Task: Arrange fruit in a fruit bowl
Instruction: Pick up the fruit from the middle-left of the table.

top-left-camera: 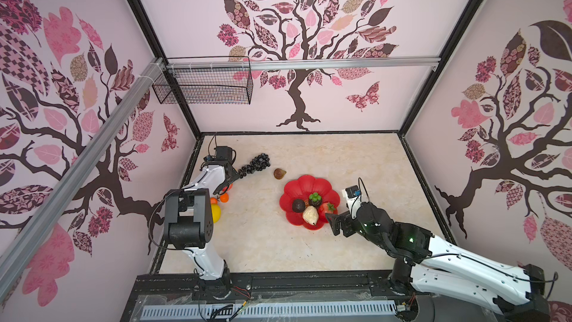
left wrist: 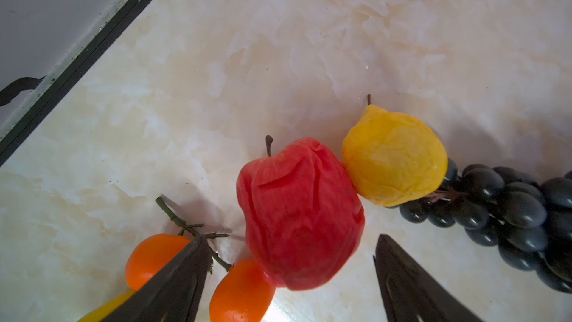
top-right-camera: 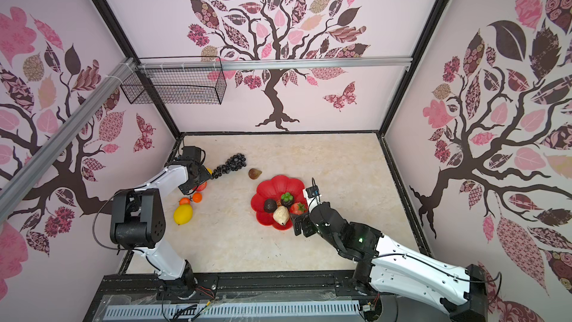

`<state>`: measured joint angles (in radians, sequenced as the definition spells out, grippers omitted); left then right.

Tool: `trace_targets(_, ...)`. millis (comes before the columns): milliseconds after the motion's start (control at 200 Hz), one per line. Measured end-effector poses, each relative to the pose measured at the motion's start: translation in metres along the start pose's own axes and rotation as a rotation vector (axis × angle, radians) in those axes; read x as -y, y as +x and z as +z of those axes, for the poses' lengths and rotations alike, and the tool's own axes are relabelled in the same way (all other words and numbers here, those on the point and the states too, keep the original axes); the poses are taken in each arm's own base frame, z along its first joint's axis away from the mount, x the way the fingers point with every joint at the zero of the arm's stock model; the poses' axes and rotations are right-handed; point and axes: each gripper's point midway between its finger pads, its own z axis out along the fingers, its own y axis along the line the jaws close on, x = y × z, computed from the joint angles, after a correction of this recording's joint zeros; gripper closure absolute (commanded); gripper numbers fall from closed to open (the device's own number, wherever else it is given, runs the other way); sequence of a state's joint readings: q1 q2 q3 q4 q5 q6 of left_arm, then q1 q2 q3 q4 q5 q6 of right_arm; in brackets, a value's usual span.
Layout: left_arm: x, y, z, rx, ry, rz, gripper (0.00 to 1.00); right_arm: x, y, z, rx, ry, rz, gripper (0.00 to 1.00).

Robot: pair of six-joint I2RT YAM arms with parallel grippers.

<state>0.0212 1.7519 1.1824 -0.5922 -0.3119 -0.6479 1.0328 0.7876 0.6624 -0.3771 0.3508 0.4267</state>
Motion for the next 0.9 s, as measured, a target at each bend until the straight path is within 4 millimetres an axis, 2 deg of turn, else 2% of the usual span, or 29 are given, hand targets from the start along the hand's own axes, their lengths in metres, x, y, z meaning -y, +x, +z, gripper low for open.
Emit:
trace_targets(440, 0.000, 0.007, 0.022, -0.048, -0.041, 0.014, 0.12, -0.001, 0.002, 0.000, -0.006, -0.007, 0.008, 0.00)
trace_targets(900, -0.009, 0.007, 0.034, -0.069, -0.064, 0.002, 0.12, -0.002, 0.005, 0.004, -0.023, -0.006, 0.013, 0.00)
